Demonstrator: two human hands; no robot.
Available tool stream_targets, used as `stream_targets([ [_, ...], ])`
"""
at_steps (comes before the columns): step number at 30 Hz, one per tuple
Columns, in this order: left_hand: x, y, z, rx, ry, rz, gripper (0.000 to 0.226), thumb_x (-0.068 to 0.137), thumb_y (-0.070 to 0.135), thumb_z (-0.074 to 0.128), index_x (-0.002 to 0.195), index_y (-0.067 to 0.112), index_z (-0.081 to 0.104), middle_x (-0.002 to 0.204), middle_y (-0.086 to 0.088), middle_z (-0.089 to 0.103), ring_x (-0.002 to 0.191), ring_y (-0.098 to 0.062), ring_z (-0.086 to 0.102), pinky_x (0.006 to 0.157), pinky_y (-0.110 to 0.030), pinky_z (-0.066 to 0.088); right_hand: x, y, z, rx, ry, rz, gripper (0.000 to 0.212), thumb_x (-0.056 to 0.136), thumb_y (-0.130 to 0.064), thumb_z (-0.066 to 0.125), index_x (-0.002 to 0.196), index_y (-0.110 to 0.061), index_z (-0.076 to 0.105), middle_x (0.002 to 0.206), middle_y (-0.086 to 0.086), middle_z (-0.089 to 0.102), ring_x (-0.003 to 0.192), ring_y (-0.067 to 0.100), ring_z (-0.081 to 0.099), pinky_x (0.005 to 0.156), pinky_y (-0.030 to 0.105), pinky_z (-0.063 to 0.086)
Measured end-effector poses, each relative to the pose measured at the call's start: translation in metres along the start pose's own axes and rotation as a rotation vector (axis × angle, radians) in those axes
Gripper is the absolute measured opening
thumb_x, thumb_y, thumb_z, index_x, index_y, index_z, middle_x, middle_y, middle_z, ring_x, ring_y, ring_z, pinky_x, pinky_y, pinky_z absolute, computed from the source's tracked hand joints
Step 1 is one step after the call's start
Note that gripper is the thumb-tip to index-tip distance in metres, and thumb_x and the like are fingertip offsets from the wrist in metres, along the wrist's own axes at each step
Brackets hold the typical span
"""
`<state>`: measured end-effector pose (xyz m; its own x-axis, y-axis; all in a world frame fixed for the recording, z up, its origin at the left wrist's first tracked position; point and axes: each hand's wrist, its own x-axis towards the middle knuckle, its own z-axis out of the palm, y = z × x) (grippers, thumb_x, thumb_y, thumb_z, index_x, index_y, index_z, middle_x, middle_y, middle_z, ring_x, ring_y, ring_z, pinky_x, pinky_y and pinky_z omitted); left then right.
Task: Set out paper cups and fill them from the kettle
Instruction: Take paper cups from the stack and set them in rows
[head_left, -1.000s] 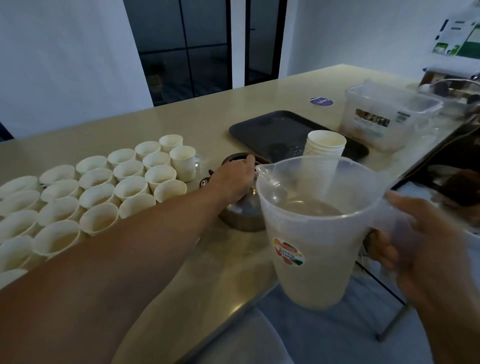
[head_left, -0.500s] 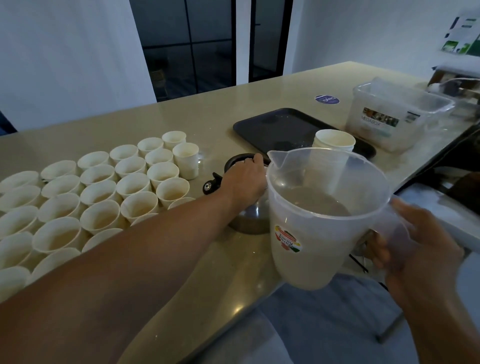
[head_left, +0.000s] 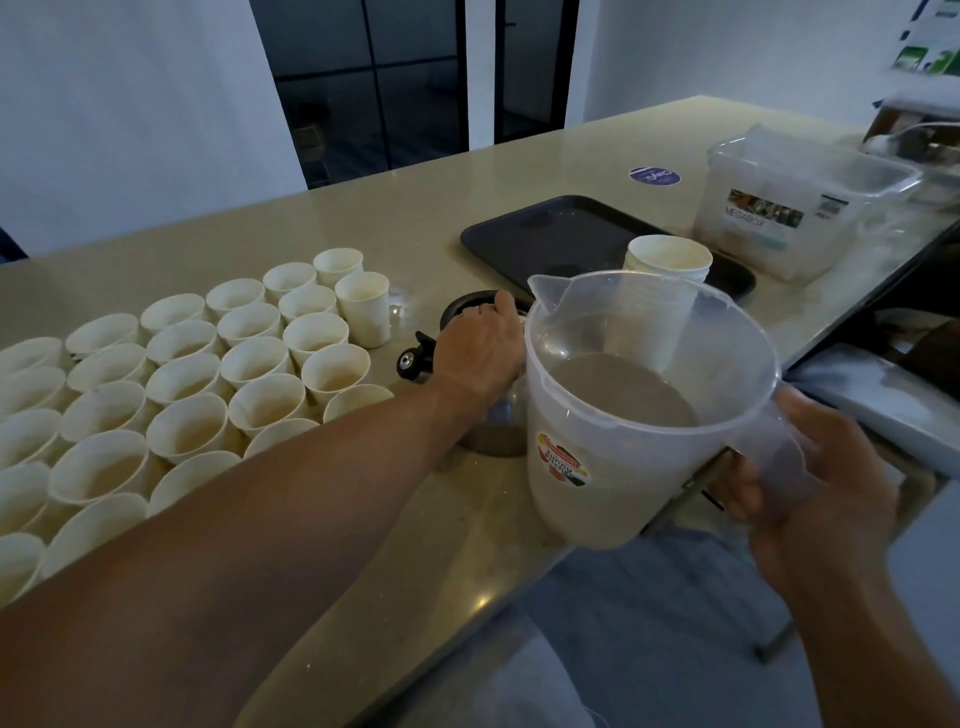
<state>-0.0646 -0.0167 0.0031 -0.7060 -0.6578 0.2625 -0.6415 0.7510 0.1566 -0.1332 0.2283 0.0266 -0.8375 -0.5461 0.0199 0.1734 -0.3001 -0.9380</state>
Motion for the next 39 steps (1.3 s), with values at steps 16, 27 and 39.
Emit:
stream_targets([
  [16, -0.005, 0.002, -0.006, 0.028, -0.100, -0.036, 0.043, 0.104, 0.029, 0.044, 0.140, 0.008, 0.038, 0.144, -0.016, 0.048, 0.130, -0.028, 0.049, 0.111, -0.035, 0.036, -0.002, 0.008, -0.005, -0.069, 0.003, -0.026, 0.057, 0.100, -0.024, 0.044, 0.045, -0.017, 0.060, 0.041, 0.007, 0.037, 0.038, 0.022, 0.029, 0.045, 0.034, 0.018],
  [27, -0.002, 0.002, -0.005, 0.004, -0.088, -0.060, 0.045, 0.105, 0.026, 0.044, 0.142, 0.005, 0.035, 0.146, -0.018, 0.043, 0.133, -0.030, 0.044, 0.113, -0.035, 0.032, -0.002, 0.008, -0.006, -0.069, -0.016, -0.044, 0.056, 0.098, -0.030, 0.045, 0.046, -0.017, 0.061, 0.043, 0.007, 0.037, 0.039, 0.020, 0.031, 0.041, 0.025, 0.027],
  [39, 0.020, -0.007, -0.023, -0.163, -0.090, -0.048, 0.035, 0.101, 0.042, 0.049, 0.121, 0.012, 0.046, 0.111, -0.007, 0.064, 0.094, -0.021, 0.062, 0.085, -0.032, 0.050, -0.003, 0.008, -0.014, -0.059, -0.139, -0.043, 0.047, 0.084, -0.056, 0.055, 0.057, -0.019, 0.065, 0.050, 0.009, 0.040, 0.046, 0.023, 0.035, 0.046, 0.030, 0.031],
])
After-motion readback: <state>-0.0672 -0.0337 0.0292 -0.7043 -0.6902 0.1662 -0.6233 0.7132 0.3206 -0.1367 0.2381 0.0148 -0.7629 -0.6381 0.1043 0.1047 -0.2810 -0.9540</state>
